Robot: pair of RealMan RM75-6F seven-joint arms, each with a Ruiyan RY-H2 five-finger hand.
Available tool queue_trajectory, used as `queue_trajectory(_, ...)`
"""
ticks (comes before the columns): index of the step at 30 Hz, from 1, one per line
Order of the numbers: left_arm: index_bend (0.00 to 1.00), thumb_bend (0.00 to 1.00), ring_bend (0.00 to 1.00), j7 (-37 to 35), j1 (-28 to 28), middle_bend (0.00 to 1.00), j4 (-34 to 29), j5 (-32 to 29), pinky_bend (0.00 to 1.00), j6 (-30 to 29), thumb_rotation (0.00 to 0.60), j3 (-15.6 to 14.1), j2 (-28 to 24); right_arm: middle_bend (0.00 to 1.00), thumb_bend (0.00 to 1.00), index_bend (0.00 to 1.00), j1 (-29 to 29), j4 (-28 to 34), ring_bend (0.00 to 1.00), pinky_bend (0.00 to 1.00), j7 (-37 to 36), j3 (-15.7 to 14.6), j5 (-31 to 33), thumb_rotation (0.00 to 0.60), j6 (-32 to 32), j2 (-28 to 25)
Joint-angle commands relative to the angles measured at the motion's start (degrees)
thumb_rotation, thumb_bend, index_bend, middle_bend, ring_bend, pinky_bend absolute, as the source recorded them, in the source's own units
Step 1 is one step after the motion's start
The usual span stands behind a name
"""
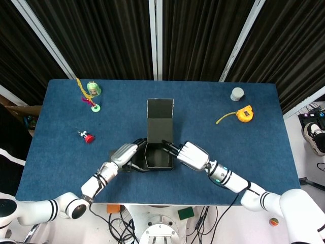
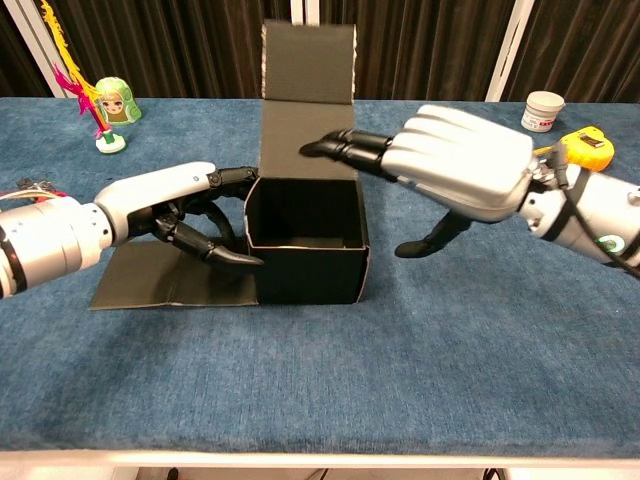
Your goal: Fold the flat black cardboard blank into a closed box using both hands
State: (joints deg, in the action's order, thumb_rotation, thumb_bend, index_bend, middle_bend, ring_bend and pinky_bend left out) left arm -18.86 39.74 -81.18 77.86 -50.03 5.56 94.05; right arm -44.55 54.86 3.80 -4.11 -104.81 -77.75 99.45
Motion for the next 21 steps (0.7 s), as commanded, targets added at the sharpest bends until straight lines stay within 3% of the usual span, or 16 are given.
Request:
queue_trajectory(1,0.05,0.05,0.02,1.44,-0.34,0.02,-1.80,-1.12,0.25,0.07,0.351,0.00,-1.16,0.13,0.00,0.00,1.97,2.11,0.73,1.00,-1.06,0.08,1.03,0.600,-1.46,-1.68)
queue_trajectory(5,0.02,0.05,0.01,3.20,-1.06,0.00,-3.77,-1.42,0.23,-1.05,0.308,-0.06,-2.54,0.13,0.00,0.00,4.95,4.90,0.73,1.00,-2.44,-0.42,2.15,0.600,-3.44,-3.61)
queue_trajectory(12,0.02,0.05,0.01,5.47,-3.52,0.00,-8.53,-0.38,0.23,-5.59,0.305,-0.25,-7.29,0.16,0.00,0.00,12.47,12.90,0.73,1.00,-8.93,-1.20,9.57,0.600,-3.28,-6.40)
queue_trajectory(16,0.02,0.05,0.01,5.29,-5.24,0.00,-10.81,0.63,0.23,-8.80,0.309,-0.12,-9.85,0.16,0.00,0.00,15.99,18.18,0.73,1.00,-14.48,-0.55,16.07,0.600,0.05,-5.73)
queue_trajectory(21,0.02,0.05,0.01,3.40,-7.17,0.00,-12.29,1.77,0.23,-12.10,0.308,0.02,-11.49,0.15,0.00,0.00,16.80,24.77,0.73,1.00,-24.91,2.50,24.73,0.600,8.93,-3.70)
